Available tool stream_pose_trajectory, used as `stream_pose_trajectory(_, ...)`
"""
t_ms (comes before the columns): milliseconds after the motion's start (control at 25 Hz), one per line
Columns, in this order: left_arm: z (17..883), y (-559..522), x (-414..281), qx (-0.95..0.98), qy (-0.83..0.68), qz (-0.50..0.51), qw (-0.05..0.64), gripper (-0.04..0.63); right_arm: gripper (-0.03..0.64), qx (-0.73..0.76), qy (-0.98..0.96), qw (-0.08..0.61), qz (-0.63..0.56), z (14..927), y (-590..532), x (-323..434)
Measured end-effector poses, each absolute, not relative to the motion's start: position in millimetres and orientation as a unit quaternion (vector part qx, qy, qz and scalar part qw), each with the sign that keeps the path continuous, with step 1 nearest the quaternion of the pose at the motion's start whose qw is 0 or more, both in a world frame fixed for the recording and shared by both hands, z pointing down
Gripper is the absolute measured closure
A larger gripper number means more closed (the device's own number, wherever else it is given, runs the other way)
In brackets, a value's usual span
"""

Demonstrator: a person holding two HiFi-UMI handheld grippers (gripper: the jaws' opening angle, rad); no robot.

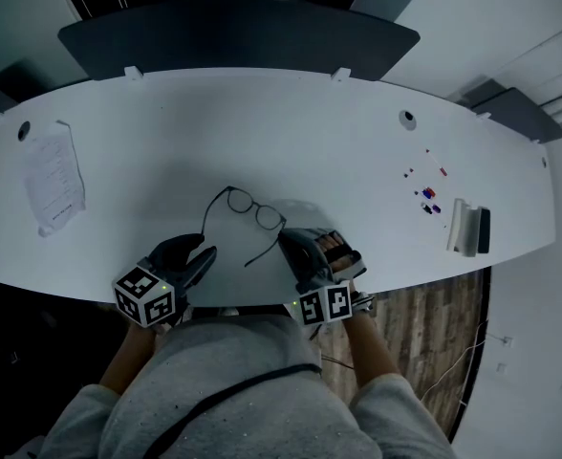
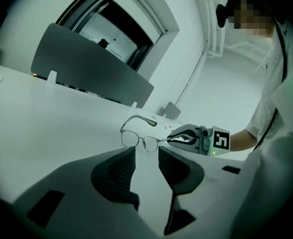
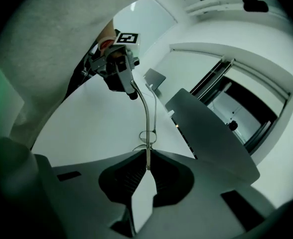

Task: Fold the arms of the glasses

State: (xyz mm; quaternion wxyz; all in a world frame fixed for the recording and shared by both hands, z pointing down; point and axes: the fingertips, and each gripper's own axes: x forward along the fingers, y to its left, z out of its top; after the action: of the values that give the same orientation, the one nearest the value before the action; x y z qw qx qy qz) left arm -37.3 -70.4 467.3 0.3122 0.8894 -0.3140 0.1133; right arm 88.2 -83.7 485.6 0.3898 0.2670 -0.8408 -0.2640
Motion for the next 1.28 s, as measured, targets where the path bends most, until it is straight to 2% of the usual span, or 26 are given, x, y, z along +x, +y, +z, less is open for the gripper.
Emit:
stream_pose_trajectory(240, 470.3, -81.3, -56.7, 0.892, -0.333, 0.128, 0.276, 0.422, 0.578, 0.237, -0.895, 0.356, -0.129, 498.2, -80.1, 90.5)
stream_pose_trajectory(400, 475.9, -93.4, -54.7, 0.891, -0.35, 0.162, 0.24, 0.378, 0.578, 0.199, -0.914, 0.347, -0.064, 501.8, -77.3, 97.2)
stream_pose_trajectory(560, 479.2, -104.9, -39.2, 0.898, -0.342, 0.196, 0.194, 0.352, 0.578, 0.162, -0.918, 0.36, -0.044, 505.8, -77.4, 102.9)
stream_pose_trajectory(1000, 468.1, -122.8, -4.1, 0.921, -0.302, 0.23, 0.087, 0.353, 0.578, 0.104, -0.914, 0.389, -0.059, 504.9, -93.3, 109.6)
stream_pose_trajectory(1080, 467.7, -123.7, -3.0, 0.919, -0.309, 0.232, 0.084, 0.383, 0.579, 0.099, -0.915, 0.387, -0.063, 504.7, -97.9, 109.5)
stream_pose_trajectory(1200, 465.7, -126.1, -2.6, 0.913, -0.329, 0.227, 0.079, 0.531, 0.578, 0.1, -0.92, 0.374, -0.058, 504.6, -104.9, 108.4)
stream_pose_trajectory(1280, 465.6, -128.5, -1.9, 0.91, -0.342, 0.224, 0.076, 0.551, 0.578, 0.119, -0.927, 0.352, -0.045, 501.9, -112.6, 107.9)
